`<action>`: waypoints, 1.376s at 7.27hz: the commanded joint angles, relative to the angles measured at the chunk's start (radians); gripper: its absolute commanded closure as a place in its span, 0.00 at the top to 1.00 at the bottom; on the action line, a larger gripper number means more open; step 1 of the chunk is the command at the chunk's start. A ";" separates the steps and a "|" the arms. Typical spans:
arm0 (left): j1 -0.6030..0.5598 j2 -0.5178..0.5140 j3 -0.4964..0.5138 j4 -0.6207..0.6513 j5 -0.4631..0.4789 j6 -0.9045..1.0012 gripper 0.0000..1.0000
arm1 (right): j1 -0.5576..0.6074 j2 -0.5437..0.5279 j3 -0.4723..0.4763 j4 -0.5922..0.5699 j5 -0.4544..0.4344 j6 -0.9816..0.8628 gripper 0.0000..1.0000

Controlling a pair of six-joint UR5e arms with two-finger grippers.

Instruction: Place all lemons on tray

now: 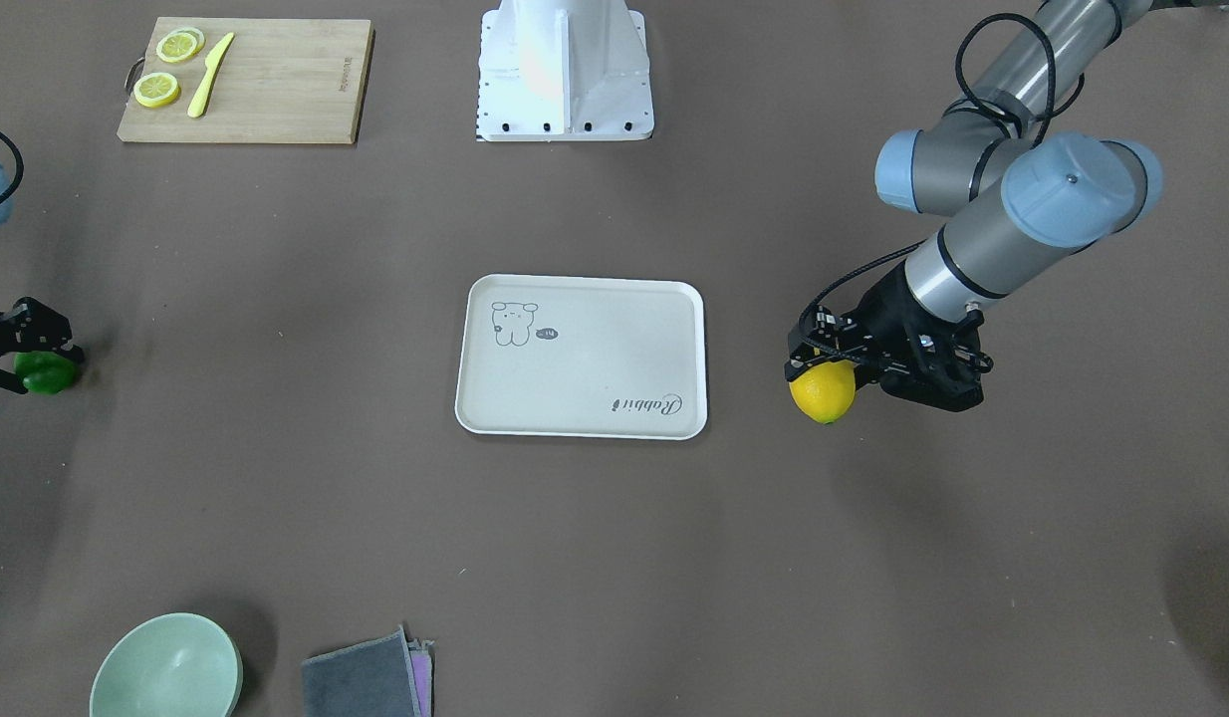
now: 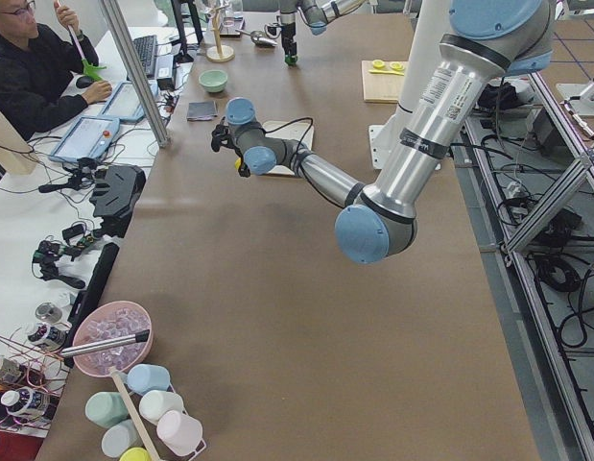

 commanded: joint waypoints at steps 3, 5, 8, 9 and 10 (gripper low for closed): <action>0.102 -0.053 -0.001 -0.003 0.115 -0.105 0.00 | 0.001 0.072 0.103 -0.007 0.114 0.089 0.00; 0.148 -0.081 0.004 -0.001 0.151 -0.152 0.00 | -0.052 0.173 0.170 -0.009 0.098 0.373 0.00; 0.288 -0.110 0.009 -0.001 0.316 -0.272 0.00 | -0.173 0.339 0.169 -0.009 -0.019 0.614 0.00; 0.332 -0.111 0.015 0.002 0.375 -0.295 0.00 | -0.213 0.385 0.167 -0.010 -0.063 0.684 0.00; 0.342 -0.112 0.039 -0.003 0.404 -0.292 0.00 | -0.253 0.423 0.167 -0.010 -0.115 0.741 0.00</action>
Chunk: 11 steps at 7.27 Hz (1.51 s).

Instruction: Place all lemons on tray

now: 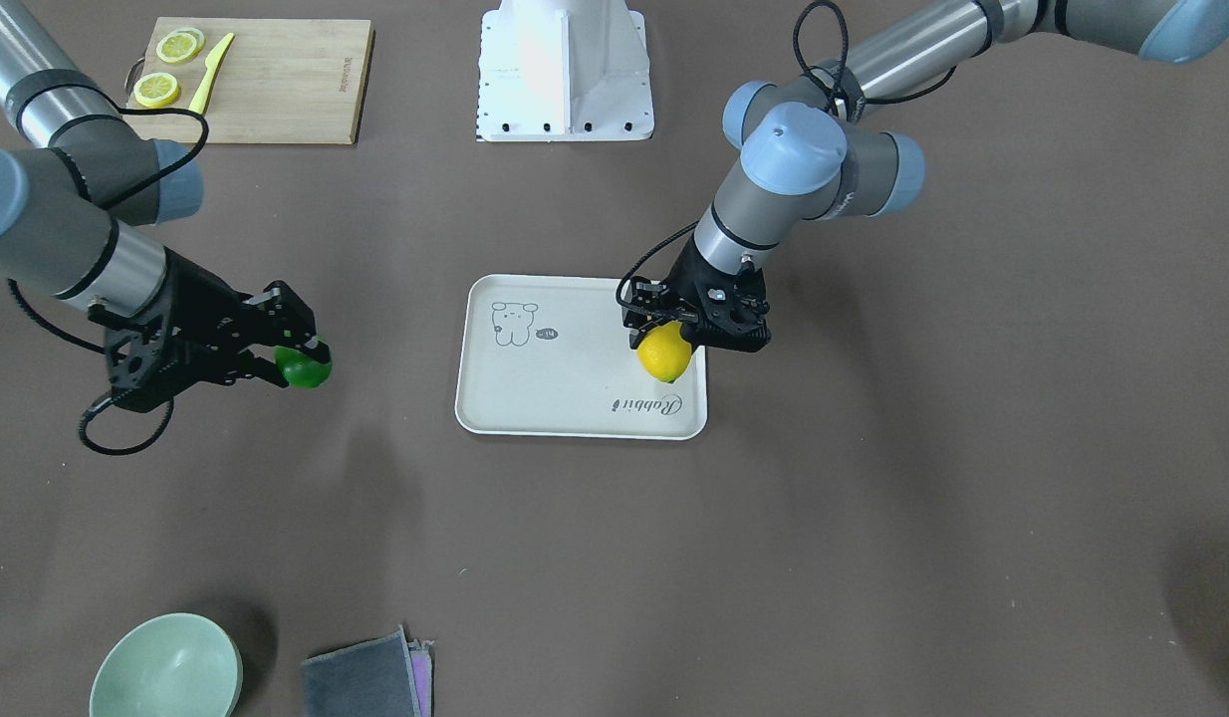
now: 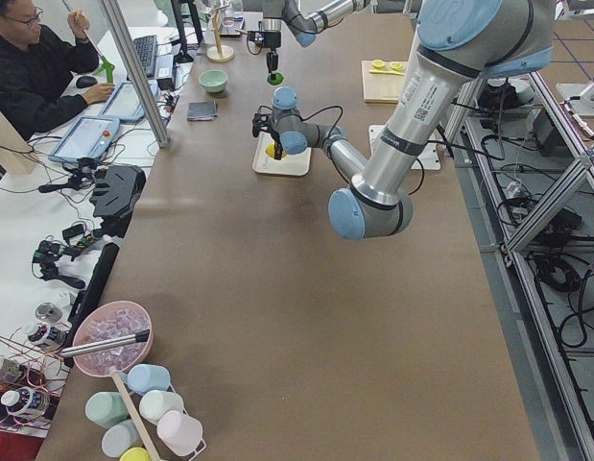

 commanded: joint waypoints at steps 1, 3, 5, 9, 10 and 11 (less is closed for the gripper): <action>0.030 -0.007 0.035 -0.002 0.050 -0.007 0.00 | -0.089 0.086 -0.001 -0.001 -0.113 0.137 0.00; 0.029 -0.010 0.026 -0.007 0.050 -0.007 0.98 | -0.153 0.125 0.002 -0.002 -0.176 0.194 0.00; 0.017 -0.010 0.004 -0.022 0.042 -0.003 0.98 | -0.266 0.163 -0.010 -0.005 -0.313 0.247 0.00; -0.198 0.022 -0.017 -0.012 -0.190 0.118 0.98 | -0.408 0.209 -0.097 -0.014 -0.504 0.272 0.00; -0.223 0.041 -0.019 -0.013 -0.204 0.170 0.98 | -0.411 0.209 -0.119 -0.013 -0.504 0.272 0.00; -0.224 0.049 -0.022 -0.013 -0.203 0.177 0.98 | -0.411 0.206 -0.122 -0.014 -0.504 0.274 0.13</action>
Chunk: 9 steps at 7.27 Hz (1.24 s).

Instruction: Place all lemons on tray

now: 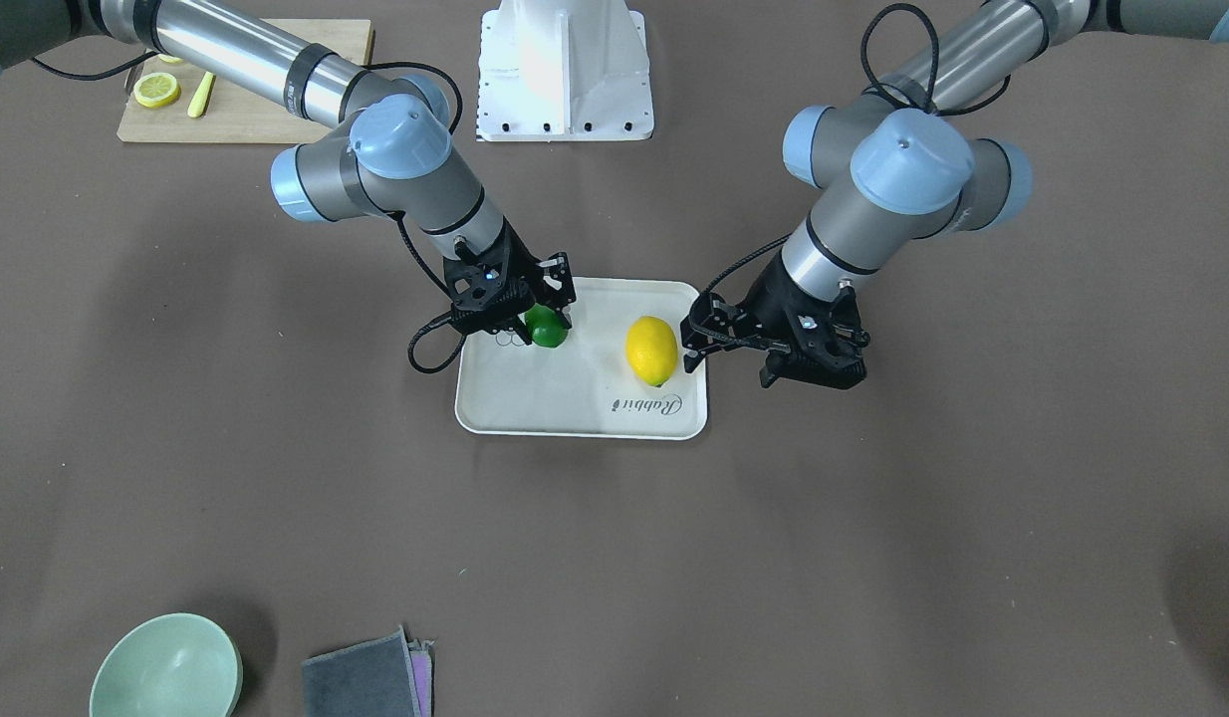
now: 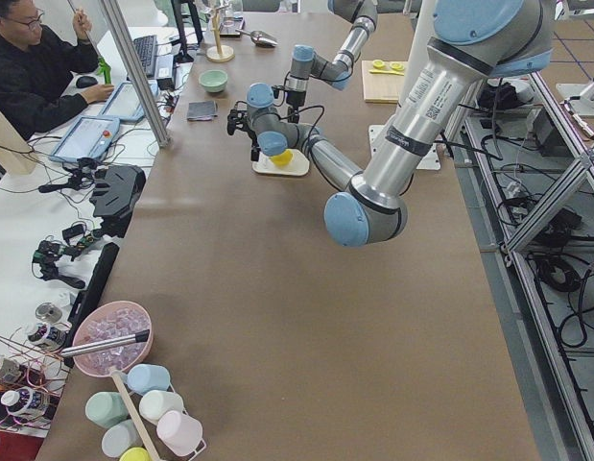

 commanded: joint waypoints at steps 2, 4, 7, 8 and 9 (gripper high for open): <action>-0.019 0.016 -0.020 0.000 -0.012 0.030 0.98 | -0.004 0.016 -0.002 -0.045 0.001 0.050 1.00; -0.034 0.069 -0.072 -0.003 -0.001 0.042 0.98 | 0.053 0.030 0.095 -0.193 0.080 0.040 1.00; -0.118 0.124 -0.081 -0.003 0.003 0.242 0.98 | 0.175 -0.025 0.273 -0.335 0.197 -0.097 1.00; -0.157 0.170 -0.080 -0.005 0.005 0.345 0.98 | 0.221 -0.106 0.316 -0.328 0.207 -0.195 1.00; -0.202 0.224 -0.083 -0.012 -0.001 0.377 0.98 | 0.276 -0.195 0.359 -0.328 0.232 -0.301 1.00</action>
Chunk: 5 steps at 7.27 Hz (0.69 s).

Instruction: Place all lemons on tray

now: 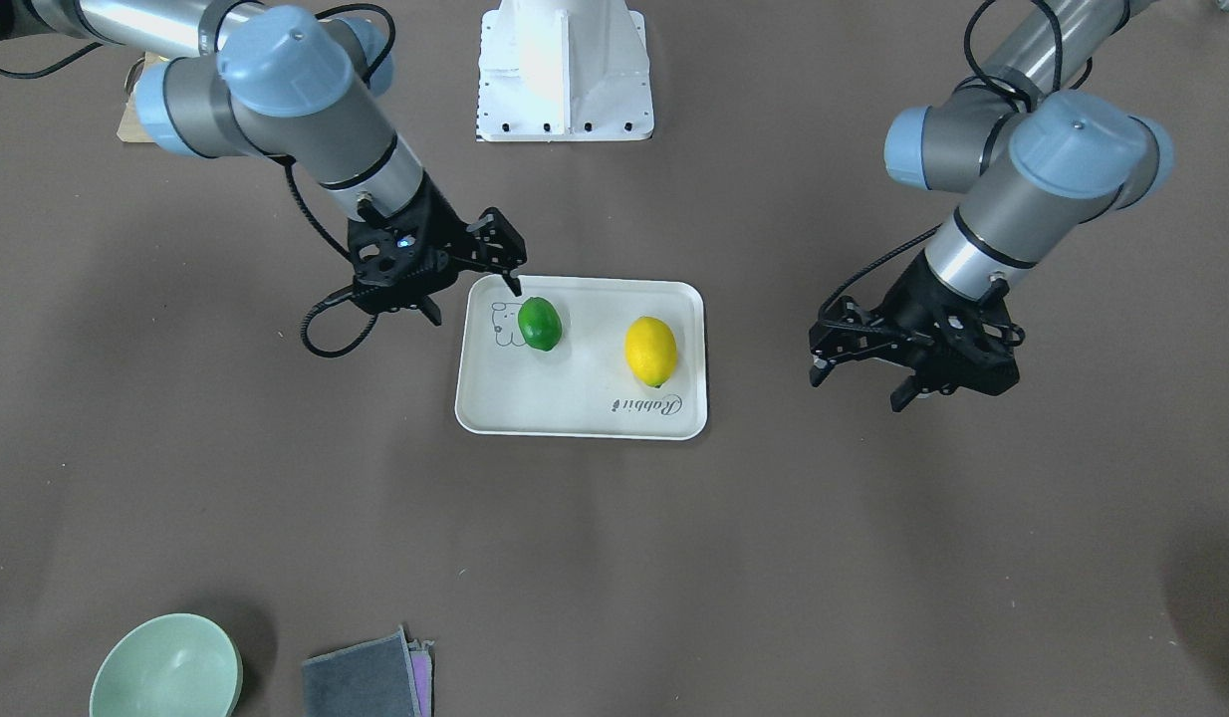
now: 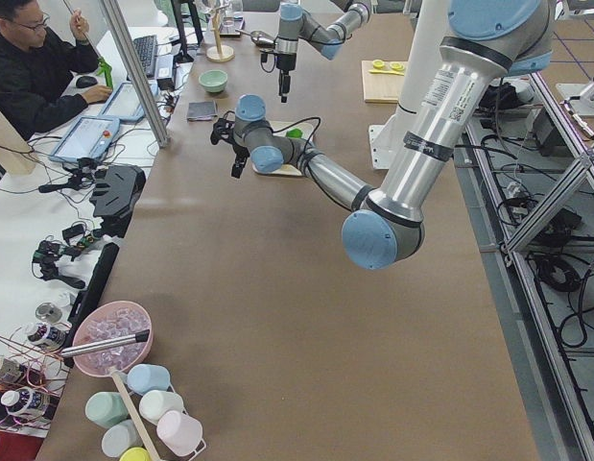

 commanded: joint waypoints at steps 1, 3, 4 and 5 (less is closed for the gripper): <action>-0.064 0.110 0.008 -0.053 -0.001 0.075 0.98 | 0.119 -0.161 0.048 0.004 0.068 -0.180 1.00; -0.116 0.212 0.034 -0.144 0.008 0.083 0.98 | 0.207 -0.210 0.028 0.002 0.062 -0.194 1.00; -0.168 0.277 0.042 -0.137 0.013 0.126 0.98 | 0.269 -0.254 0.019 -0.013 0.076 -0.242 1.00; -0.228 0.319 0.056 -0.129 0.064 0.245 0.98 | 0.344 -0.313 -0.028 -0.030 0.079 -0.485 1.00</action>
